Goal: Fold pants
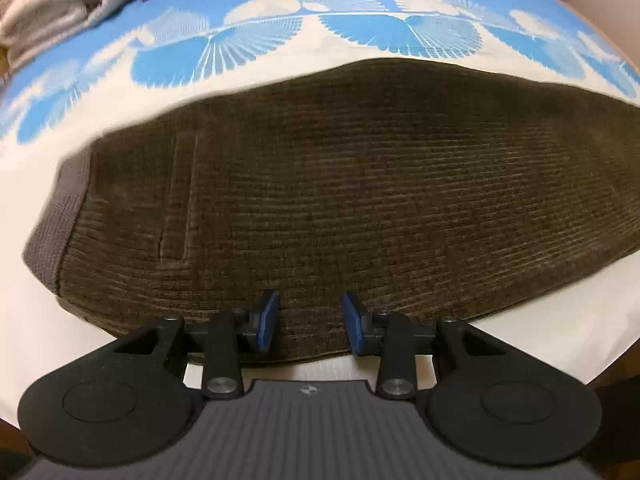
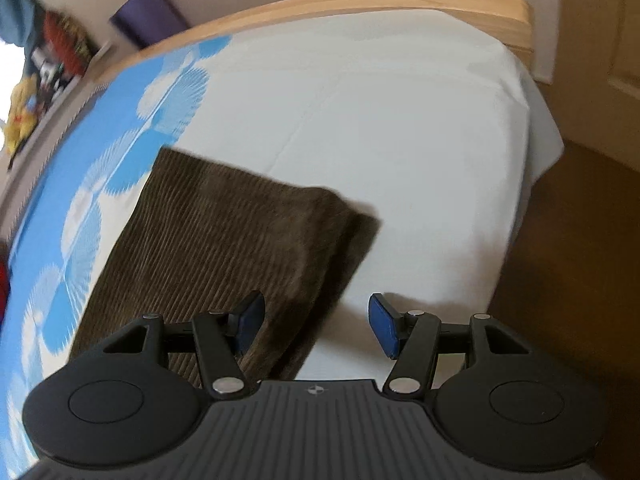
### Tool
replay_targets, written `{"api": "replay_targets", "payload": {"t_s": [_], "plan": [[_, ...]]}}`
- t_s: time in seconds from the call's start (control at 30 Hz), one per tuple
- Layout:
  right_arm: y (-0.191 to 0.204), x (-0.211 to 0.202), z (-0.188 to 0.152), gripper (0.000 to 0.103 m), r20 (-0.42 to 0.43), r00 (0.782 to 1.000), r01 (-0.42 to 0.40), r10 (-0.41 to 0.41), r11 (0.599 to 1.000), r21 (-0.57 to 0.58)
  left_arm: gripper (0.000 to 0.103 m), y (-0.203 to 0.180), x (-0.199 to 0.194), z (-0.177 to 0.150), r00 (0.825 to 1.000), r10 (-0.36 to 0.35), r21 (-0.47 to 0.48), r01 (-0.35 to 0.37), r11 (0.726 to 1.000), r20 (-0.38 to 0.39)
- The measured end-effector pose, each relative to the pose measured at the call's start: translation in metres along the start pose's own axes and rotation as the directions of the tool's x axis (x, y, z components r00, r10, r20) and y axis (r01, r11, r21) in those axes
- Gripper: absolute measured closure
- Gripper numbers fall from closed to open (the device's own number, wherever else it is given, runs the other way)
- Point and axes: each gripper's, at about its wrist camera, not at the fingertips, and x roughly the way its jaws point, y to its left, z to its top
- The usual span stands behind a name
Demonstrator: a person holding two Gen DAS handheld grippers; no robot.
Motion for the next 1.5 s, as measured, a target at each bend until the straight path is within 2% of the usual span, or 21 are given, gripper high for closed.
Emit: {"api": "replay_targets", "payload": {"t_s": [0.07, 0.1, 0.17, 0.37, 0.43, 0.5, 0.57, 0.63, 0.8, 0.9, 1.0, 1.03, 1.07, 1.1, 1.17, 1.23, 1.33, 1.37, 1.43, 1.47, 1.5], "plan": [[-0.009, 0.0, 0.003, 0.043, 0.002, 1.0, -0.031, 0.031, 0.998, 0.058, 0.061, -0.001, -0.008, -0.003, 0.999, -0.024, -0.017, 0.024, 1.0, 0.021], [-0.013, 0.001, 0.004, 0.043, 0.005, 0.999, -0.05, 0.05, 0.995, 0.085, 0.06, -0.001, -0.007, -0.005, 1.0, -0.025, -0.023, 0.025, 0.999, 0.006], [-0.017, 0.003, 0.005, 0.043, 0.006, 0.997, -0.077, 0.076, 0.99, 0.121, 0.058, -0.003, -0.006, -0.011, 1.0, -0.007, -0.005, 0.007, 1.0, 0.011], [-0.014, 0.014, 0.008, 0.045, 0.05, 0.995, -0.093, 0.086, 0.982, 0.167, 0.057, -0.006, -0.002, -0.01, 1.0, -0.001, 0.021, 0.001, 1.0, 0.024], [-0.008, 0.018, 0.008, 0.056, 0.064, 0.996, -0.078, 0.068, 0.984, 0.159, 0.057, -0.003, 0.0, -0.008, 1.0, -0.011, 0.015, 0.011, 1.0, 0.022], [-0.003, 0.022, 0.005, 0.077, 0.078, 0.997, -0.038, 0.026, 0.988, 0.153, 0.057, -0.003, -0.001, -0.008, 1.0, -0.014, 0.015, 0.014, 1.0, 0.021], [0.0, 0.024, 0.003, 0.084, 0.092, 0.996, -0.025, 0.011, 0.988, 0.149, 0.057, -0.004, -0.002, -0.008, 1.0, -0.012, 0.022, 0.011, 1.0, 0.023], [0.003, 0.022, 0.004, 0.088, 0.111, 0.994, -0.021, 0.006, 0.99, 0.139, 0.057, -0.004, 0.003, -0.005, 1.0, -0.012, 0.028, 0.011, 1.0, 0.024], [0.023, 0.001, -0.001, 0.091, 0.216, 0.976, -0.05, 0.033, 0.996, 0.076, 0.057, -0.002, 0.004, -0.004, 0.999, -0.025, 0.017, 0.025, 1.0, 0.02], [0.038, -0.011, -0.004, 0.091, 0.251, 0.968, -0.03, 0.022, 0.999, 0.027, 0.057, -0.001, 0.003, -0.005, 0.999, -0.034, 0.011, 0.034, 0.999, 0.017], [0.068, -0.034, -0.007, 0.091, 0.31, 0.95, -0.011, 0.041, 0.995, -0.101, 0.057, 0.001, 0.003, -0.004, 0.999, -0.044, 0.01, 0.044, 0.999, 0.011], [0.085, -0.044, -0.012, 0.091, 0.339, 0.938, -0.001, 0.065, 0.983, -0.185, 0.057, 0.001, 0.003, -0.003, 0.999, -0.047, 0.016, 0.047, 0.999, 0.009], [0.107, -0.056, -0.021, 0.091, 0.372, 0.923, 0.02, 0.096, 0.955, -0.297, 0.057, 0.002, 0.003, -0.003, 0.999, -0.05, 0.018, 0.05, 0.999, 0.007], [0.131, -0.07, -0.035, 0.091, 0.4, 0.905, 0.04, 0.142, 0.909, -0.414, 0.057, 0.002, 0.003, -0.003, 0.998, -0.055, 0.017, 0.055, 0.998, 0.005], [0.175, -0.1, -0.072, 0.091, 0.418, 0.866, 0.048, 0.276, 0.786, -0.617, 0.057, 0.005, 0.004, -0.003, 0.998, -0.065, 0.013, 0.065, 0.998, 0.003], [0.21, -0.131, -0.122, 0.091, 0.375, 0.824, 0.027, 0.424, 0.633, -0.774, 0.057, 0.006, 0.004, -0.003, 0.997, -0.073, 0.013, 0.073, 0.997, 0.003], [0.239, -0.166, -0.215, 0.091, 0.218, 0.774, -0.029, 0.595, 0.377, -0.926, 0.057, 0.009, 0.004, -0.004, 0.996, -0.084, 0.007, 0.083, 0.996, 0.006], [0.242, -0.172, -0.244, 0.091, 0.155, 0.767, -0.054, 0.622, 0.303, -0.951, 0.057, 0.008, 0.004, -0.004, 0.996, -0.084, 0.012, 0.084, 0.996, 0.007], [0.24, -0.172, -0.299, 0.091, 0.02, 0.77, -0.109, 0.638, 0.162, -0.981, 0.057, 0.008, 0.005, -0.004, 0.996, -0.084, 0.017, 0.084, 0.996, 0.008], [0.237, -0.166, -0.324, 0.091, -0.055, 0.784, -0.153, 0.618, 0.106, -0.983, 0.057, 0.008, 0.005, -0.004, 0.996, -0.085, 0.018, 0.085, 0.996, 0.009], [0.233, -0.15, -0.35, 0.09, -0.165, 0.819, -0.23, 0.55, 0.051, -0.972, 0.057, 0.009, 0.005, -0.004, 0.996, -0.088, 0.017, 0.087, 0.996, 0.01]]}}
